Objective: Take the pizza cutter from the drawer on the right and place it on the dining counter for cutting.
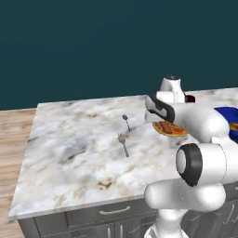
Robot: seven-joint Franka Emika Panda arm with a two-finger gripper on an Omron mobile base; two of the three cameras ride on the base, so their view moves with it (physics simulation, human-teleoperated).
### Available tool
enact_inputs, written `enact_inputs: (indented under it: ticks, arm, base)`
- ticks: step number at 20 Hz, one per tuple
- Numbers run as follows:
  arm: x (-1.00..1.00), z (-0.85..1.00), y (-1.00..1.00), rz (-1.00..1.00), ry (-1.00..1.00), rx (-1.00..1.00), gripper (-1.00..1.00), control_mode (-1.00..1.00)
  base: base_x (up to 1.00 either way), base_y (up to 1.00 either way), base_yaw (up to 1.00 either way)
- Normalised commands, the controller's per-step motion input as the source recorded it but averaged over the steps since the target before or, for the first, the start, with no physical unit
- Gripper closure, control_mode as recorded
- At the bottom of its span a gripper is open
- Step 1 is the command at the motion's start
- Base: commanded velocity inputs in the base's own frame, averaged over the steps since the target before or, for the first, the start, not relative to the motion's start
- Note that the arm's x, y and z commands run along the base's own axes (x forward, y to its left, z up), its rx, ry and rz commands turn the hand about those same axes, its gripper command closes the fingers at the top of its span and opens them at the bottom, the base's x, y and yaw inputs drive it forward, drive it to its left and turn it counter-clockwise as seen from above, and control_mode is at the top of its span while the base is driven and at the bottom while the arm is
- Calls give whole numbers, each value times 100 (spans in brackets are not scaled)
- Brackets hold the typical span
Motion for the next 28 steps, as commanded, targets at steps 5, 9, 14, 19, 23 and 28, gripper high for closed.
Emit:
enact_inputs:
  ticks: [5, 9, 14, 19, 23, 28]
  arm:
    - [49, -34, -5, 3, 0, 3, 100, -100]
    - [46, -53, -2, 3, 0, 1, 100, -100]
    - [47, -63, 0, 0, 0, 0, 100, -100]
    - [34, -59, 0, 0, 0, 0, 100, -100]
    - [30, -37, -5, 0, 0, 0, 100, -100]
    - [12, -13, -11, 0, 0, 0, 100, -100]
  base:
    - [0, 0, 0]
    - [0, 0, 0]
    - [0, 0, 0]
    - [0, 0, 0]
    - [0, 0, 0]
    - [0, 0, 0]
